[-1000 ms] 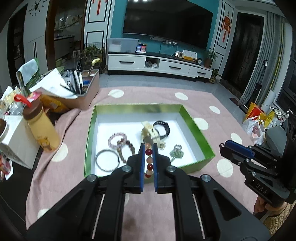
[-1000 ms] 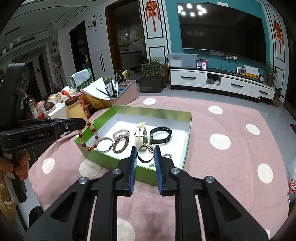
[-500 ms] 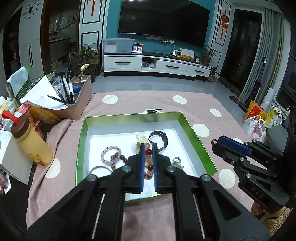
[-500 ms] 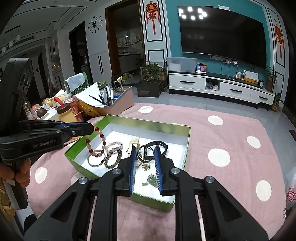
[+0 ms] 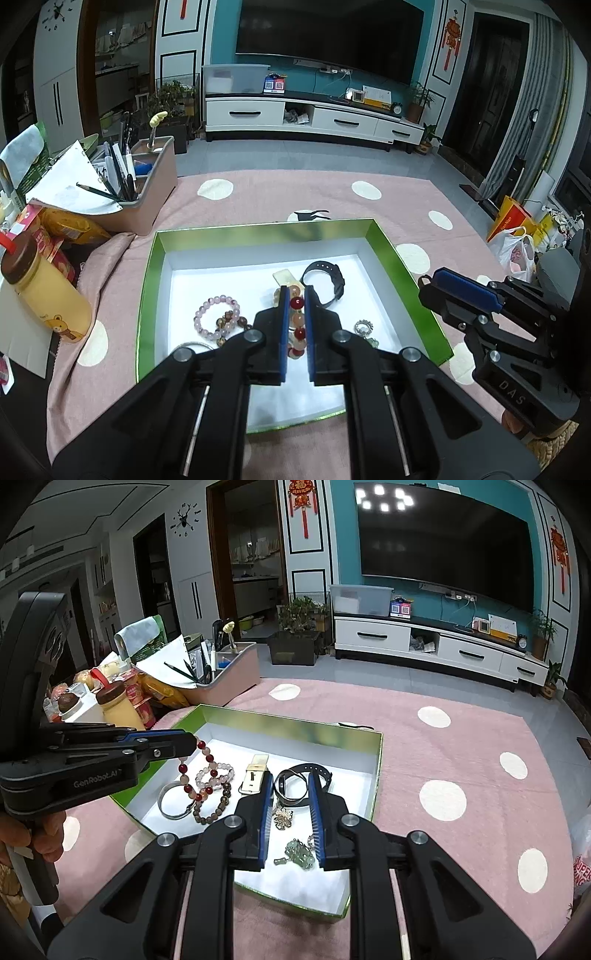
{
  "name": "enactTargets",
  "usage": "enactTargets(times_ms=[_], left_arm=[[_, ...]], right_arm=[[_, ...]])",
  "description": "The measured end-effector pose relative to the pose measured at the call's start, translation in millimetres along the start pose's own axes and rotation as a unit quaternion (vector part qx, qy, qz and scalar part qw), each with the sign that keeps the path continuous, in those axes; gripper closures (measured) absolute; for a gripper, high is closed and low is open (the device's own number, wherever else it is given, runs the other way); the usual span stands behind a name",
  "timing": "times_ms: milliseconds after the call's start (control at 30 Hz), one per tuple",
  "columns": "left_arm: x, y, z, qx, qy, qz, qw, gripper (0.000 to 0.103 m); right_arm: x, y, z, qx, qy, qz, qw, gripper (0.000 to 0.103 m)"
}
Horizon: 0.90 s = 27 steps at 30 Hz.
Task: Organize jewelry
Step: 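Carry the red bead bracelet and dark ring over the green box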
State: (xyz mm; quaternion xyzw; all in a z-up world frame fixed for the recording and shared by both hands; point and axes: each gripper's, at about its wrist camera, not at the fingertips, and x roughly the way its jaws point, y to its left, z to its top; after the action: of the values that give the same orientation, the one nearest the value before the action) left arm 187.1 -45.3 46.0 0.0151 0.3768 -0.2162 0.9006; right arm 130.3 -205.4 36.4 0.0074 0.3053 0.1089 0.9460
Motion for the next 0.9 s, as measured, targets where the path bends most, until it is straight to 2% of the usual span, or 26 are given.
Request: enactTargets(times_ms=[333, 600, 900], left_arm=[[1, 1, 18, 0.005, -0.013, -0.002, 0.9999, 0.096], [12, 11, 19, -0.017, 0.006, -0.031, 0.9993, 0.096], [27, 13, 10, -0.020, 0.026, -0.025, 0.9991, 0.096]], right_arm=[[9, -7, 4, 0.008, 0.001, 0.000, 1.000, 0.084], [19, -19, 4, 0.034, 0.019, 0.012, 0.999, 0.084], [30, -23, -1, 0.037, 0.032, 0.012, 0.999, 0.084]])
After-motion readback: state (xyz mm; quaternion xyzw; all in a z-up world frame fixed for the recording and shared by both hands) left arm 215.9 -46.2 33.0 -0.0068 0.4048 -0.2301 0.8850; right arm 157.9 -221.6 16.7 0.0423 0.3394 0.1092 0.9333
